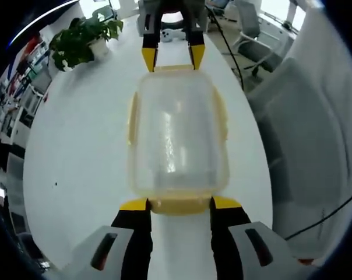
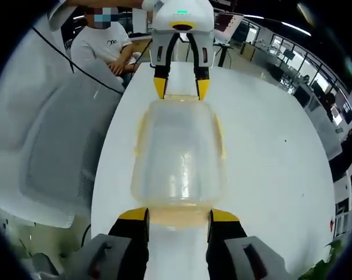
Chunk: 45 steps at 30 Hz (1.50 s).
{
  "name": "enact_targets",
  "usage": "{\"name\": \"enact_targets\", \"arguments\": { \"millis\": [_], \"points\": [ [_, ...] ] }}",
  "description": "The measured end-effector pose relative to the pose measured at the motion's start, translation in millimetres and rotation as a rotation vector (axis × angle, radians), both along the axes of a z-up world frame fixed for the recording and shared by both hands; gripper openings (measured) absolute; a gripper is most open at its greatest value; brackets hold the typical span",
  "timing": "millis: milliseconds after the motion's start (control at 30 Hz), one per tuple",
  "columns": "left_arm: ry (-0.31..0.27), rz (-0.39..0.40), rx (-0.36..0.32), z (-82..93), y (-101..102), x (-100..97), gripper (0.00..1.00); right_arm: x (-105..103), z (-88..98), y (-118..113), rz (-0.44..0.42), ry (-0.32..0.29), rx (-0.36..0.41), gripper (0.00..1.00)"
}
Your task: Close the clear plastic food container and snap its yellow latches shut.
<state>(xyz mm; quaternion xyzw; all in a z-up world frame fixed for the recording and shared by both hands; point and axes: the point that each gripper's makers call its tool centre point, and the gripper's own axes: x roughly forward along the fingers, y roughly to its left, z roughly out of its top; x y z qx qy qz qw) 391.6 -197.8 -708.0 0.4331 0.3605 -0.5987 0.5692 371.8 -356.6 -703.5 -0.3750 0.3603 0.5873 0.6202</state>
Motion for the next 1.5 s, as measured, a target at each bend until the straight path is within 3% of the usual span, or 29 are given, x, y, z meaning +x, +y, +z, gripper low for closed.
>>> {"name": "enact_targets", "arguments": {
  "millis": [300,1500],
  "points": [
    [0.007,0.002,-0.008,-8.6,-13,-4.1,0.36,-4,-9.9,-13,0.003,-0.002,-0.024,0.36],
    [0.003,-0.002,0.005,-30.3,-30,-6.4,0.36,-6,-39.4,-31,0.010,0.002,-0.040,0.36]
  ]
}}
